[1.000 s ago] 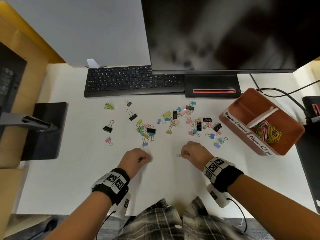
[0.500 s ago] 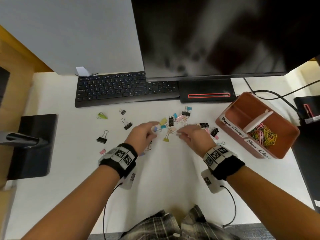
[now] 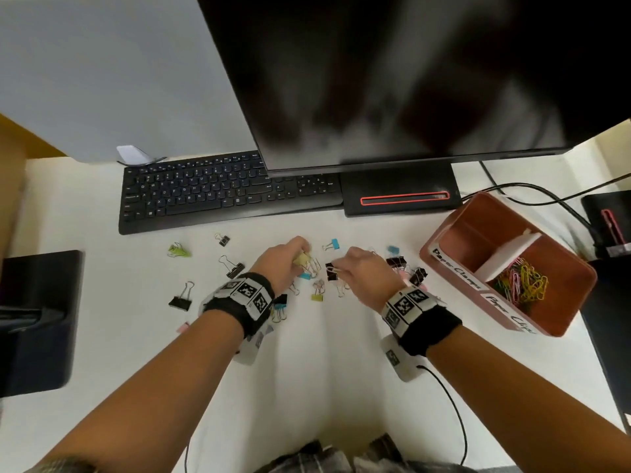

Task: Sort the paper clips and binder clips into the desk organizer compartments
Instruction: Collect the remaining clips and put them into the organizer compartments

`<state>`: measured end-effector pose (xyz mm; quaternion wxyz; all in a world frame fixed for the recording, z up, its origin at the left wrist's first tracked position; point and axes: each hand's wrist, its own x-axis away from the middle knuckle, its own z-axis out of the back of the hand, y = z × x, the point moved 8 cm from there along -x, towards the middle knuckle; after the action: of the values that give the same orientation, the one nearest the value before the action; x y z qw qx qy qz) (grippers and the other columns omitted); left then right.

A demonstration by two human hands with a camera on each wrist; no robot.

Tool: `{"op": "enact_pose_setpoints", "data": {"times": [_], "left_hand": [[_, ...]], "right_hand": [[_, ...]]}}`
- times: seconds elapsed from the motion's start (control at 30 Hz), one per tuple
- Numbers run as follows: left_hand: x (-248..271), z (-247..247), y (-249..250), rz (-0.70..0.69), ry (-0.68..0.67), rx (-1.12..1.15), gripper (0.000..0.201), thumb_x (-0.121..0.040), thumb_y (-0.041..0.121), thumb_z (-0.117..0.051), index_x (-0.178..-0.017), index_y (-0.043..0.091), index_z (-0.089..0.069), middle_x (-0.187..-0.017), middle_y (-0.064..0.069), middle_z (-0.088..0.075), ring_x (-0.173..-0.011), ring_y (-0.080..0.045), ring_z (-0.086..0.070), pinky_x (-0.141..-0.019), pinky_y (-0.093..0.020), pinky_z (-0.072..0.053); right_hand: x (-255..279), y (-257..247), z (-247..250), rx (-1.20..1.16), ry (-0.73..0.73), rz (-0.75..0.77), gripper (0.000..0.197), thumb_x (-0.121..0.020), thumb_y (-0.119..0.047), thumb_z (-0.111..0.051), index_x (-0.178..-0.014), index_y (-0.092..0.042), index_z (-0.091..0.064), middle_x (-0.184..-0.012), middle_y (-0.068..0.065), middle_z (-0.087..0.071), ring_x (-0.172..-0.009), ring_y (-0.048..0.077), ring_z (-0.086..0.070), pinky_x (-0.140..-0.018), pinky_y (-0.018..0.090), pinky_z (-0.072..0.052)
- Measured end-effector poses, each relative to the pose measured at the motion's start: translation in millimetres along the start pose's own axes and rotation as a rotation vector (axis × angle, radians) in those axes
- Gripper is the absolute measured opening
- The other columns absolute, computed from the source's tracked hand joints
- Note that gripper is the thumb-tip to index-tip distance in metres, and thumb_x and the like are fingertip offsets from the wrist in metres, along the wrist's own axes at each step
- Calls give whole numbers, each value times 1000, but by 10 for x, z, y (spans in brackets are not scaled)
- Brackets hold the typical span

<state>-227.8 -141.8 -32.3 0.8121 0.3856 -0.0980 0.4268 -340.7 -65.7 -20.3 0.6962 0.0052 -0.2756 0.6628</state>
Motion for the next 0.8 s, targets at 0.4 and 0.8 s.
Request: {"op": "enact_pose_setpoints", "data": {"times": [0.4,0.8], "left_hand": [[449,344,-348,93,147,120,32,-84,20,-65,-114,24,-55,-76,5,-58,-70,-10,-55,-65,-21,-43],[-197,-74,315,-122,-47,-222,26,-90,13,-54,-115,11,-61,-110,-11,-58,-102,-27,-54,-87,-26,-38]], "right_hand": [[843,443,333,-324,317,-15,17,-88,-15,-61,-102,-13,-70,-95,3,-69,-82,18,-65,-74,27,-51],[1146,853,120,-224,161,-179,28,-87,-23,-62,-114,-17,-64,-98,0,-71,-85,19,-65,-71,19,-41]]}}
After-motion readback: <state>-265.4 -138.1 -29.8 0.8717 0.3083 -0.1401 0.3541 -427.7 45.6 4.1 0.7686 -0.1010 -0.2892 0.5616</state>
